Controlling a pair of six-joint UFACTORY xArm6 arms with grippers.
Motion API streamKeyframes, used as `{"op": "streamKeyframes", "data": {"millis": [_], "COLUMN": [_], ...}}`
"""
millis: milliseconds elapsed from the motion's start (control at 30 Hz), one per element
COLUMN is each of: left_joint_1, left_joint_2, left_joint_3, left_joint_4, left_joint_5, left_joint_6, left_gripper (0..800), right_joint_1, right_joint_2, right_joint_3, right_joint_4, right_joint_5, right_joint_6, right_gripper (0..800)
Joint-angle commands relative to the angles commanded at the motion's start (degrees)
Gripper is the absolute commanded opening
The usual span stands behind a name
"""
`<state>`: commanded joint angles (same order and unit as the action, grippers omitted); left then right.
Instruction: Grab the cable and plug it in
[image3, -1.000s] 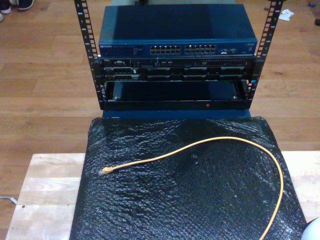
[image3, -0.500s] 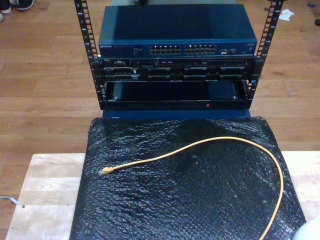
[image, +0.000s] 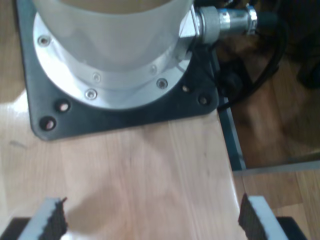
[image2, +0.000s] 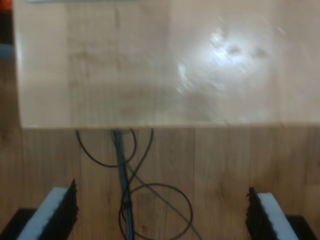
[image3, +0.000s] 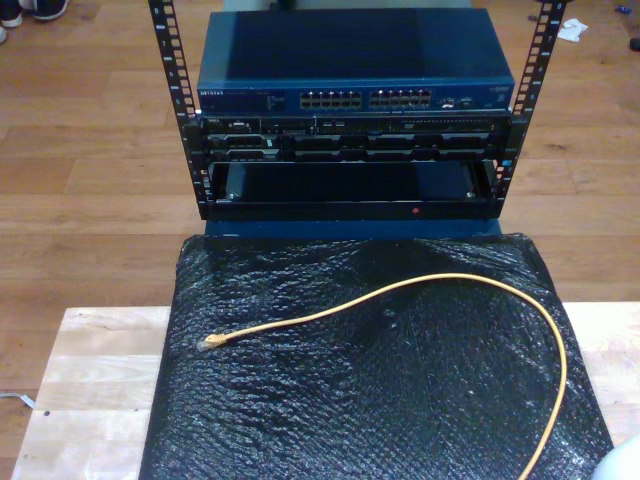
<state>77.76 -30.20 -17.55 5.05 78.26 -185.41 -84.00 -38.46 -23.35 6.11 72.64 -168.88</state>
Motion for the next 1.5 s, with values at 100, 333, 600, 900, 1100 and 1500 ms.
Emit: {"op": "streamKeyframes", "data": {"millis": [100, 333, 600, 900, 1100, 1500], "left_joint_1": [0.0, -1.23, -5.36, -8.62, -11.96, -19.52], "left_joint_2": [-0.09, -0.09, -0.09, -0.09, -0.09, -0.09], "left_joint_3": [-0.88, -5.01, -9.49, -10.99, -12.4, -13.54], "left_joint_4": [-1.23, -4.48, -7.74, -10.37, -11.96, -13.54], "left_joint_5": [1.14, 4.31, 11.96, 13.27, 14.77, 16.35], "left_joint_6": [0.09, 0.0, -2.9, -6.33, -8.35, -17.41], "left_gripper": [800, 800, 800, 800, 800, 800], "right_joint_1": [0.18, 3.78, 9.23, 10.64, 14.24, 18.02], "right_joint_2": [1.41, 4.92, 8.18, 8.44, 10.9, 12.57], "right_joint_3": [-3.34, -10.2, -15.21, -19.52, -25.32, -32.18], "right_joint_4": [2.29, 3.87, 6.42, 12.75, 14.24, 21.45], "right_joint_5": [2.55, 8.0, 11.25, 16.26, 21.45, 31.03], "right_joint_6": [3.08, 11.34, 20.75, 25.58, 31.03, 38.24], "right_gripper": [800, 800, 800, 800, 800, 799]}}
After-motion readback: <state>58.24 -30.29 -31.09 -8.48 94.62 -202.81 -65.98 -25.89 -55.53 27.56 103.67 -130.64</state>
